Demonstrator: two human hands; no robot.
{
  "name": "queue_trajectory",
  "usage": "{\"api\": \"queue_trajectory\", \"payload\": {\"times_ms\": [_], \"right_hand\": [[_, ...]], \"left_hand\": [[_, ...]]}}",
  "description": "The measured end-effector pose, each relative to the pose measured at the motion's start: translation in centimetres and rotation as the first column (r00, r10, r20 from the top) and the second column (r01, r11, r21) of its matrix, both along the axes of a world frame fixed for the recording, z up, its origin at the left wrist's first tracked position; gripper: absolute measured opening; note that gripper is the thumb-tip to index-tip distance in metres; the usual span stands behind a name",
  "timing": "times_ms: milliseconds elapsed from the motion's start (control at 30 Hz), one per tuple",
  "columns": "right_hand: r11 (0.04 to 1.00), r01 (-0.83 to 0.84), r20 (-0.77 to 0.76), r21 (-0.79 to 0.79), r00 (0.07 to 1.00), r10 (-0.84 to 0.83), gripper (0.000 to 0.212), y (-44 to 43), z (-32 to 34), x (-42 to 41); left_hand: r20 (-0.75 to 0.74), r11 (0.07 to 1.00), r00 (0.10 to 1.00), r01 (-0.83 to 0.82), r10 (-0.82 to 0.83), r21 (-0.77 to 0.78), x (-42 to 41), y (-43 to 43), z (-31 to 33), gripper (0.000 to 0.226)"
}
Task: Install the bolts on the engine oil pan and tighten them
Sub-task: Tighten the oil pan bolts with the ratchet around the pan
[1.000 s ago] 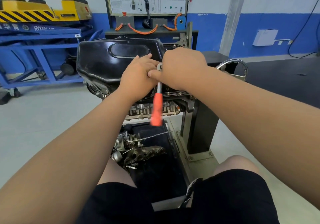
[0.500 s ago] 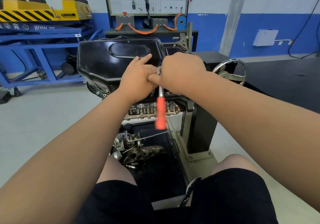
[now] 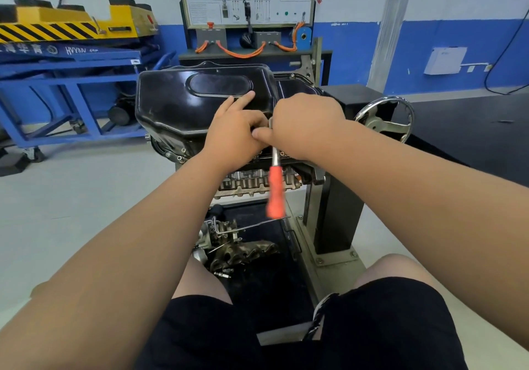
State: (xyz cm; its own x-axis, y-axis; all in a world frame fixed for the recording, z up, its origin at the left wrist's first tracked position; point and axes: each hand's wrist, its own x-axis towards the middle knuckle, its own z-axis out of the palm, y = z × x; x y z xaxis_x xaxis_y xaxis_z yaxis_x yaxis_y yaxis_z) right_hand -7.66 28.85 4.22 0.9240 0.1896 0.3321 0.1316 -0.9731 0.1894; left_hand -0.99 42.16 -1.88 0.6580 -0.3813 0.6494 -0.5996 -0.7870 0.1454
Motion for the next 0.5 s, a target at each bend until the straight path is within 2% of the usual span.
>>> {"api": "queue_trajectory", "payload": {"times_ms": [100,233,333,433,500], "right_hand": [[0.991,-0.105,0.029,-0.083,0.994,0.108,0.018,-0.37,0.56,0.15],[0.969,-0.179,-0.004,-0.173,0.984,0.181,0.024,-0.26,0.65,0.23],[0.974,-0.150,0.011,-0.168,0.988,0.154,0.006,-0.08,0.43,-0.06],[0.993,-0.053,0.030,-0.110,0.998,0.056,0.027,-0.25,0.28,-0.21],[0.997,-0.032,0.028,-0.063,0.999,0.034,0.039,-0.13,0.04,-0.30]], "left_hand": [[-0.021,0.998,1.000,0.021,-0.022,-0.055,-0.41,-0.07,0.03,0.024],[-0.032,0.998,0.998,0.055,-0.056,-0.004,-0.50,0.28,0.32,0.018],[-0.033,0.999,0.998,0.048,-0.048,-0.012,-0.55,0.28,0.21,0.017],[-0.031,0.997,0.999,0.027,-0.030,-0.070,-0.56,0.01,0.24,0.025],[-0.032,1.000,0.999,0.016,-0.016,-0.009,-0.42,0.11,0.21,0.033]]}}
